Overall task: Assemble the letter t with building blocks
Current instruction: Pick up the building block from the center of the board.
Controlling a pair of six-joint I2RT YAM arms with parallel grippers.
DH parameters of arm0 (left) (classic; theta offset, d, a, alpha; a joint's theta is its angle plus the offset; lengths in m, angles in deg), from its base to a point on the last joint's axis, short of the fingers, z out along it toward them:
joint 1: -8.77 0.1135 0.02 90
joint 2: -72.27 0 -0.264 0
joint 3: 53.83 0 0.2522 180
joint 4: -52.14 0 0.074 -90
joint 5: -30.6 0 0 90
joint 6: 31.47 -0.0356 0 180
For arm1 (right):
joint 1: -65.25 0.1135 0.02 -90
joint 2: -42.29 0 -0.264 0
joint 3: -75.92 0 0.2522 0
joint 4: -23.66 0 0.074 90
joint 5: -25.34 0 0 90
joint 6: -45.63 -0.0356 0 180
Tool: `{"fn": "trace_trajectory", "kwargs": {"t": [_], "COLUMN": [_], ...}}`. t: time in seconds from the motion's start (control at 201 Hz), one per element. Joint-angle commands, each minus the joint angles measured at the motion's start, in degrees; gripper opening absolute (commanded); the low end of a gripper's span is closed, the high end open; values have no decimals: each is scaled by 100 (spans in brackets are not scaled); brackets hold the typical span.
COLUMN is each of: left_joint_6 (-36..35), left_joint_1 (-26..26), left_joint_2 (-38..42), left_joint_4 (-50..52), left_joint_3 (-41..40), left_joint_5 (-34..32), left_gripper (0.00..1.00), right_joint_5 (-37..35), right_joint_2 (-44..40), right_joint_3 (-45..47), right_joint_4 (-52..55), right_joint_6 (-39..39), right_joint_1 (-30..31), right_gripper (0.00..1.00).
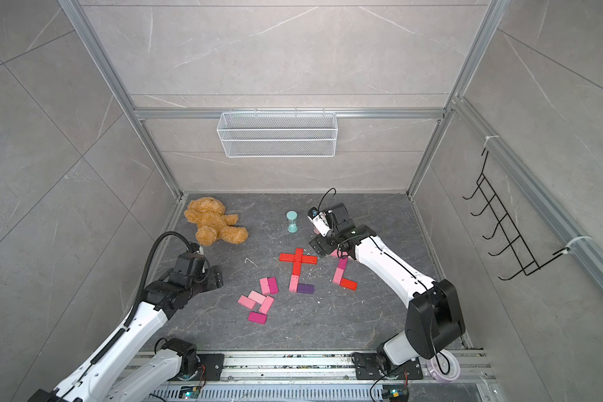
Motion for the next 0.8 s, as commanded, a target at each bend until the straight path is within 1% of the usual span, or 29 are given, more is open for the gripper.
{"fn": "trace_trajectory", "kwargs": {"t": [0.0, 0.239, 0.428, 0.607, 0.737, 0.791], "left_joint_6": [350, 719, 941, 1113, 1279, 1352], "left_joint_1": [-304, -999, -1565, -1971, -2150, -2210], "left_joint_2": [-251, -1013, -1854, -2629, -2933, -3033], "left_joint_4": [-331, -747, -1071, -1116, -1199, -1251], "left_joint_3": [94, 193, 445, 863, 1001, 1028], "left_joint_5": [8, -139, -204, -286, -256, -231], "left_gripper": [81, 81, 80, 79, 78, 78], "right_joint_5": [-184, -634, -941, -853, -664, -637], "right_joint_2": [-359, -964, -1259, -1427, -1597, -1686], "right_joint_3": [294, 905, 1092, 1242, 1378, 1433], "right_joint_4": [-415, -1104, -1292, -1423, -1526, -1572], "right_joint_6": [-336, -686, -755, -938, -1412, -1654], "right_joint_1": [11, 9, 11, -1, -133, -204], "right_gripper": [97, 97, 97, 97, 97, 100]}}
